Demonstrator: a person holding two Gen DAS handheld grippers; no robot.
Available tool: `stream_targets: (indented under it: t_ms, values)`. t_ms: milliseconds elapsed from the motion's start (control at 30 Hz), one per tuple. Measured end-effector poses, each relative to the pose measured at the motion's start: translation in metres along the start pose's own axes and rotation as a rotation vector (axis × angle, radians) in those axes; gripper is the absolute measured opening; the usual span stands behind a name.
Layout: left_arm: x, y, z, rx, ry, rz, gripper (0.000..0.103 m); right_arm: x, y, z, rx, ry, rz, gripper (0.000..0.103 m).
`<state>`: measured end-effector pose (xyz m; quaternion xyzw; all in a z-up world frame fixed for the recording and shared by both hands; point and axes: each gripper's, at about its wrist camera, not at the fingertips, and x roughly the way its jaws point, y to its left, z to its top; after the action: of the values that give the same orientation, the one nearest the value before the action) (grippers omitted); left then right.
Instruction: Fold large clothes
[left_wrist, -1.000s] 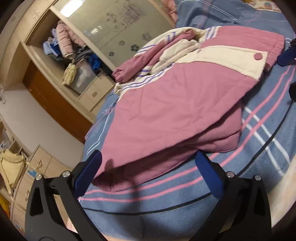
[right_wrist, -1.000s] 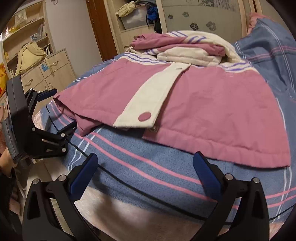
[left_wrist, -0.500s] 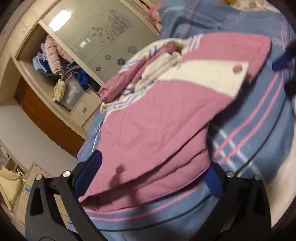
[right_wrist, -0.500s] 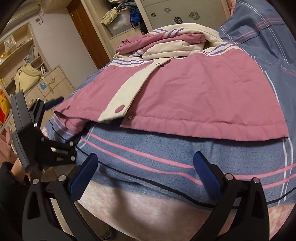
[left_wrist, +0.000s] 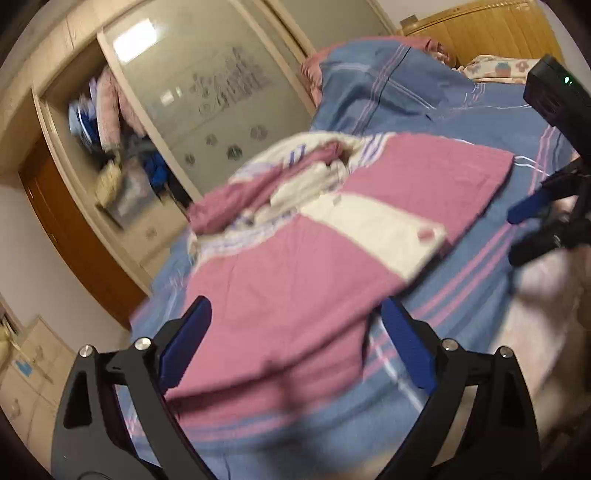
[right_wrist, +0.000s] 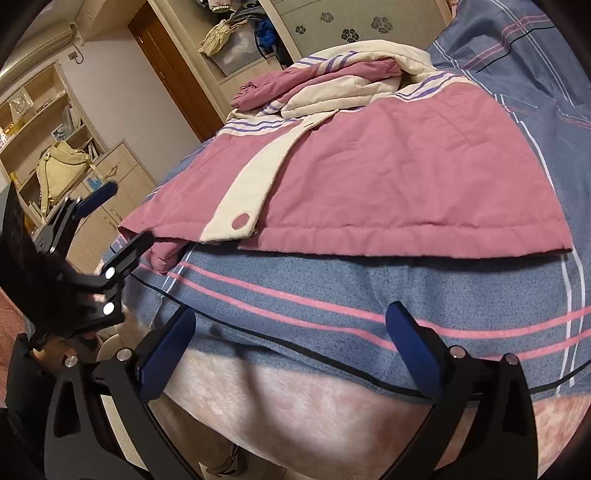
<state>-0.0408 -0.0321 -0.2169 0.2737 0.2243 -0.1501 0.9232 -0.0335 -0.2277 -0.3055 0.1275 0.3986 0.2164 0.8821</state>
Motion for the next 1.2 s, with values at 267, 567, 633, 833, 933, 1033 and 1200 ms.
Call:
stream_targets:
  t_ms: [267,567,633,833,933,1033,1200]
  values:
    - [0.004,0.063,-0.07,-0.897,0.066,-0.483,0.097,0.004,0.001,-0.002,0.007,-0.014,-0.023,0.102]
    - [0.041,0.048,-0.076,-1.08,-0.055,-0.463,0.092,0.002,0.0,-0.005,-0.003,-0.013,-0.01,0.102]
    - [0.047,0.057,-0.077,-1.135,-0.098,-0.487,0.088,0.002,0.001,-0.006,-0.012,-0.013,-0.018,0.102]
    - [0.069,0.073,-0.092,-1.331,-0.194,-0.659,0.028,0.005,0.006,-0.007,-0.045,-0.016,-0.046,0.102]
    - [0.071,0.073,-0.096,-1.374,-0.196,-0.706,0.021,0.005,0.007,-0.007,-0.04,-0.02,-0.054,0.102]
    - [0.067,0.076,-0.093,-1.461,-0.23,-0.787,0.018,0.003,0.011,-0.002,-0.003,-0.034,-0.014,0.102]
    - [0.052,0.08,-0.067,-1.425,-0.235,-0.783,0.018,0.008,0.041,0.004,-0.048,-0.071,0.011,0.102]
